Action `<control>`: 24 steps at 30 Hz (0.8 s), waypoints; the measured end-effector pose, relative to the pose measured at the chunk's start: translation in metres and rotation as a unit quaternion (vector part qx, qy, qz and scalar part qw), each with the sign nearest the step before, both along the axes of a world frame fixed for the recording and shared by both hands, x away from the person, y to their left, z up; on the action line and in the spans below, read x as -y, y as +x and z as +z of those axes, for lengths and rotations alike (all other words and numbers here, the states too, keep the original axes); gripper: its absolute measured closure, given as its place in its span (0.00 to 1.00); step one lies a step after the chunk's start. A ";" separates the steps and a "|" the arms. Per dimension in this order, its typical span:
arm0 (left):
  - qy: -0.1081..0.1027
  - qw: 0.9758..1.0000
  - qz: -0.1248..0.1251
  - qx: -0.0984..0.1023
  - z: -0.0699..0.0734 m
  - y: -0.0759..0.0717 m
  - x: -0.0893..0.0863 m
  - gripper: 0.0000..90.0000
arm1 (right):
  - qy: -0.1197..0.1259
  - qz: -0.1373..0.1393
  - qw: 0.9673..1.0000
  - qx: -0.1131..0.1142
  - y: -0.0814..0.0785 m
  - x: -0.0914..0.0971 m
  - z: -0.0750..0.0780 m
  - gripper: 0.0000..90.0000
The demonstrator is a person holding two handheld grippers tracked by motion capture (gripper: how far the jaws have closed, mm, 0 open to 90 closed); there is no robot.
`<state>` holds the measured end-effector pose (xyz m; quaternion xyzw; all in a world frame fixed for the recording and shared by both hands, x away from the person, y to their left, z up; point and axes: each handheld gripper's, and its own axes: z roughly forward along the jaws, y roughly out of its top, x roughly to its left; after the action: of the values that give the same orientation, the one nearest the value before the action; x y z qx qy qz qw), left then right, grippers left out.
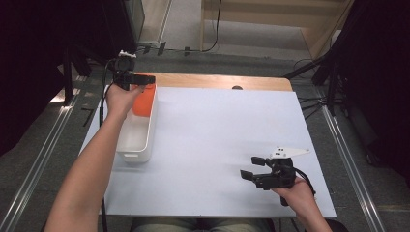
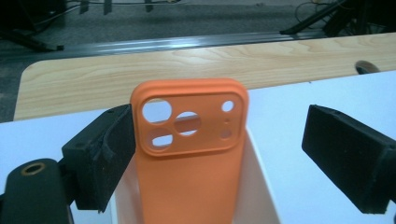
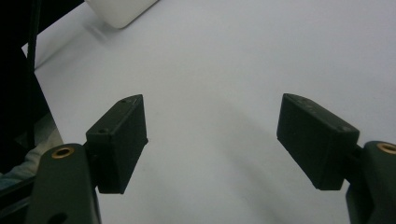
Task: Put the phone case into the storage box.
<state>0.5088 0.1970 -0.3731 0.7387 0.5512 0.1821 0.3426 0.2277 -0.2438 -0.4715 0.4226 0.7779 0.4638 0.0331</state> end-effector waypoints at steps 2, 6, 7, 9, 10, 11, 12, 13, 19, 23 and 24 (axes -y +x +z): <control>-0.003 1.000 -0.014 -0.007 0.003 -0.001 0.001 0.11 | 0.000 -0.001 1.000 -0.001 0.000 0.000 0.000 0.26; -0.005 0.999 -0.031 -0.008 0.010 -0.005 0.002 0.11 | -0.001 0.000 1.000 -0.001 0.000 0.000 0.000 0.26; -0.001 0.999 -0.035 -0.001 0.012 -0.007 0.002 0.12 | -0.001 0.000 1.000 -0.001 0.000 0.000 0.000 0.26; 0.000 0.999 -0.047 -0.003 0.015 -0.009 0.002 0.13 | -0.001 0.000 1.000 -0.001 0.000 0.000 0.000 0.26; -0.004 0.999 -0.050 -0.004 0.017 -0.010 0.002 0.13 | -0.001 0.000 1.000 -0.001 0.000 0.000 0.000 0.26; -0.008 0.998 -0.057 -0.005 0.019 -0.011 0.002 0.13 | -0.001 0.000 1.000 -0.001 0.000 -0.001 0.000 0.26; -0.012 0.998 -0.063 -0.006 0.020 -0.012 0.002 0.13 | -0.001 0.000 1.000 -0.001 0.000 -0.001 0.000 0.26; -0.016 0.997 -0.069 -0.007 0.022 -0.013 0.002 0.13 | 0.000 0.000 1.000 -0.001 0.000 -0.001 0.000 0.26; -0.031 0.995 -0.099 -0.009 0.031 -0.021 0.002 0.13 | -0.001 0.001 1.000 0.000 0.000 -0.001 0.000 0.26; -0.036 0.992 -0.119 -0.008 0.035 -0.026 0.003 0.13 | -0.002 0.004 1.000 0.001 0.000 -0.001 0.000 0.26; -0.038 0.992 -0.124 -0.007 0.036 -0.028 0.003 0.13 | -0.002 0.004 1.000 0.001 0.000 -0.001 -0.001 0.26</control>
<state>0.4810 0.1941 -0.3372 0.7891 0.4644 0.1118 0.3862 0.2278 -0.2430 -0.4720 0.4191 0.7804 0.4629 0.0331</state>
